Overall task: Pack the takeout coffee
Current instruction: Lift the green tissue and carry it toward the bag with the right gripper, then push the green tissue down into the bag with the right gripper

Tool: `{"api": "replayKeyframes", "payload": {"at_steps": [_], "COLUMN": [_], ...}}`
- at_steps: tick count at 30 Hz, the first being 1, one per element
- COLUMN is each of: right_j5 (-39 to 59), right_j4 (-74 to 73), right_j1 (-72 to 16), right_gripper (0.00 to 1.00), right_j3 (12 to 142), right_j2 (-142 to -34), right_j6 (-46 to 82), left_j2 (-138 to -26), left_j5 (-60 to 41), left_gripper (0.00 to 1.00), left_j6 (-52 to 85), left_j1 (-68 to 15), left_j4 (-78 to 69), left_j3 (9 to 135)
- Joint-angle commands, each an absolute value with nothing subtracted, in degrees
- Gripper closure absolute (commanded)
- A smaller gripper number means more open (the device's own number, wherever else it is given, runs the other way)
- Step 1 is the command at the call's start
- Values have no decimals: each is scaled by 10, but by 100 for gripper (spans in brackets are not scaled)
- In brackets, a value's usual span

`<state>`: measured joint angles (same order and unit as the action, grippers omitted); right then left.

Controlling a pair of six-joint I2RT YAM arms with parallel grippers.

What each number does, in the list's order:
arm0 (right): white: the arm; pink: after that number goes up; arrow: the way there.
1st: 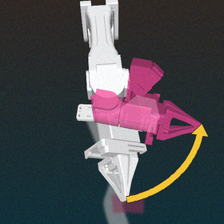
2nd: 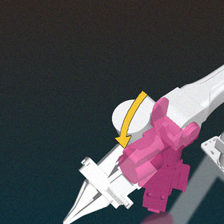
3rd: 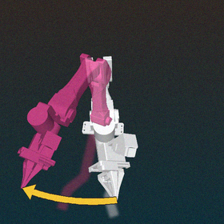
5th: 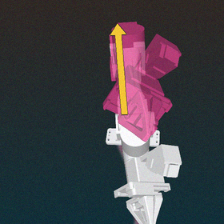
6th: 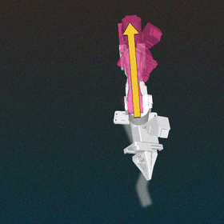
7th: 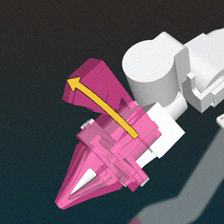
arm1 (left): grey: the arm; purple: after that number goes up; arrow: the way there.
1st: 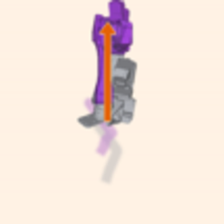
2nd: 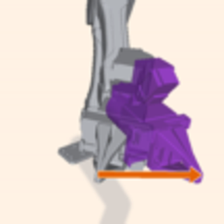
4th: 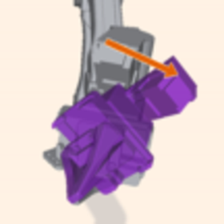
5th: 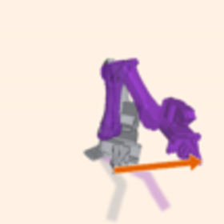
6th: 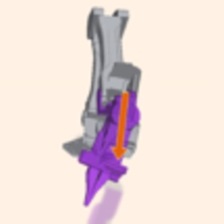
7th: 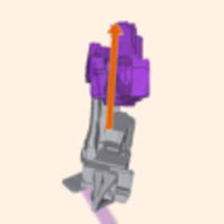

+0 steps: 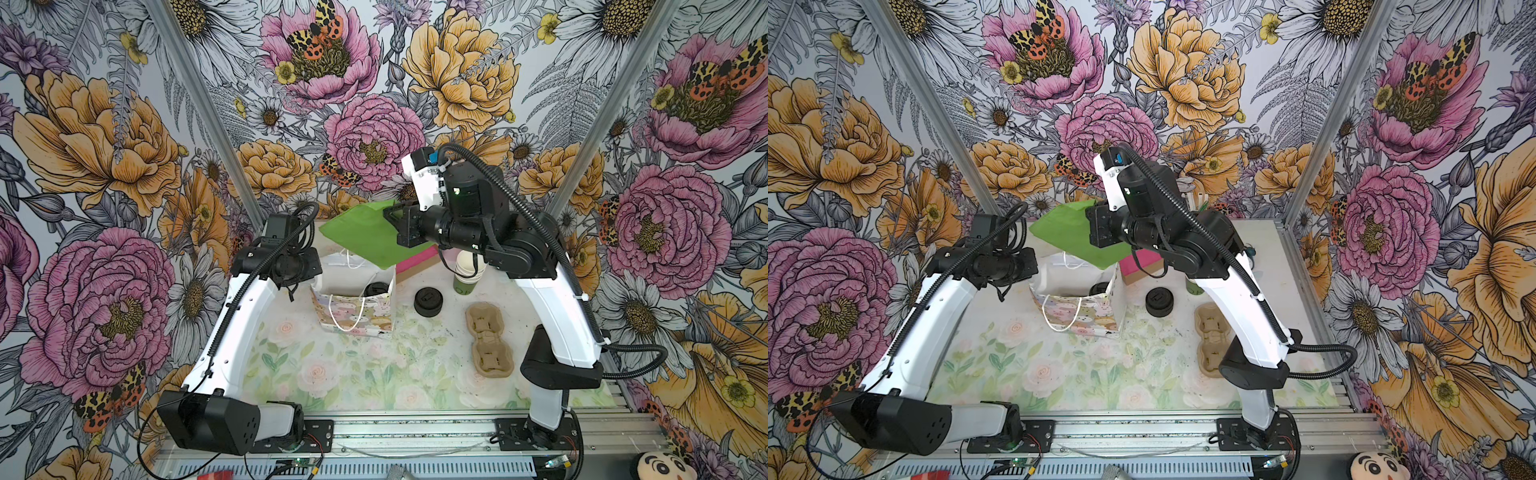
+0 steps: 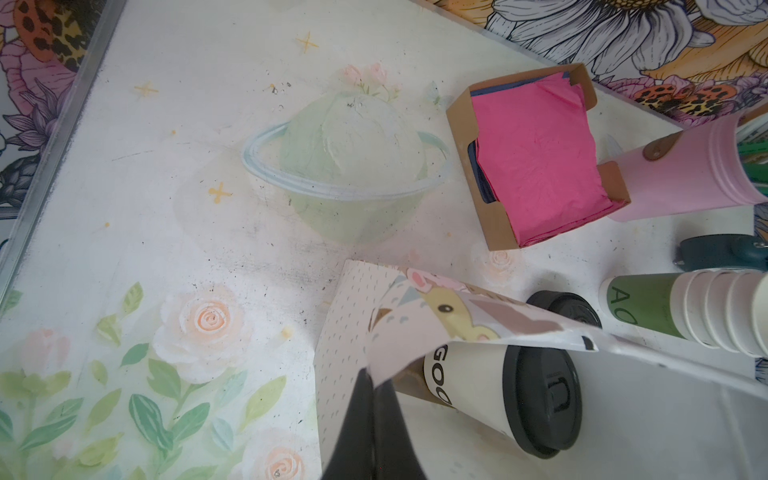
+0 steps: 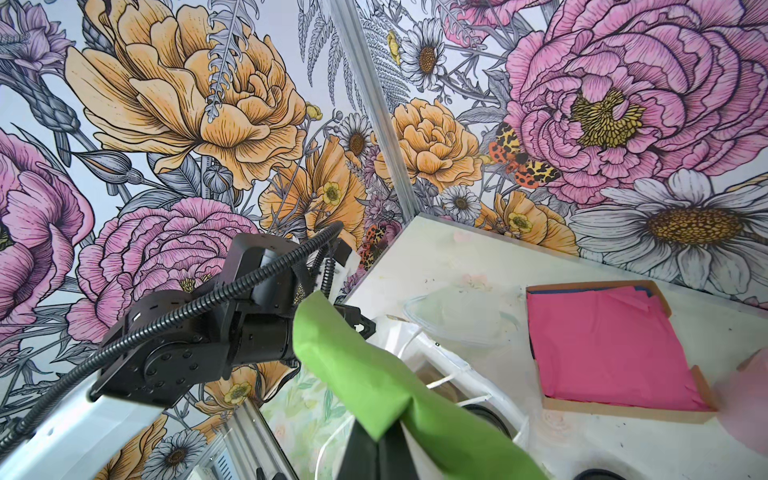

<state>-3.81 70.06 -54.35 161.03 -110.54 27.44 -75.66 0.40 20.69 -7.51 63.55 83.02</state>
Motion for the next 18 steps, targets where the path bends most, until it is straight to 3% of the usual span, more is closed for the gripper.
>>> {"api": "replayKeyframes", "payload": {"at_steps": [1, 18], "right_j5": [-34, -38], "right_j4": [687, 688], "right_j1": [-547, -562], "right_gripper": [100, 100], "right_j3": [1616, 1492], "right_j2": [-1123, -1126], "right_j6": [284, 261], "left_j2": [-759, -751], "left_j5": [-6, -7], "left_gripper": [100, 100], "left_j6": [214, 212], "left_j1": [-80, -80], "left_j4": [625, 621], "left_j3": [829, 828]}}
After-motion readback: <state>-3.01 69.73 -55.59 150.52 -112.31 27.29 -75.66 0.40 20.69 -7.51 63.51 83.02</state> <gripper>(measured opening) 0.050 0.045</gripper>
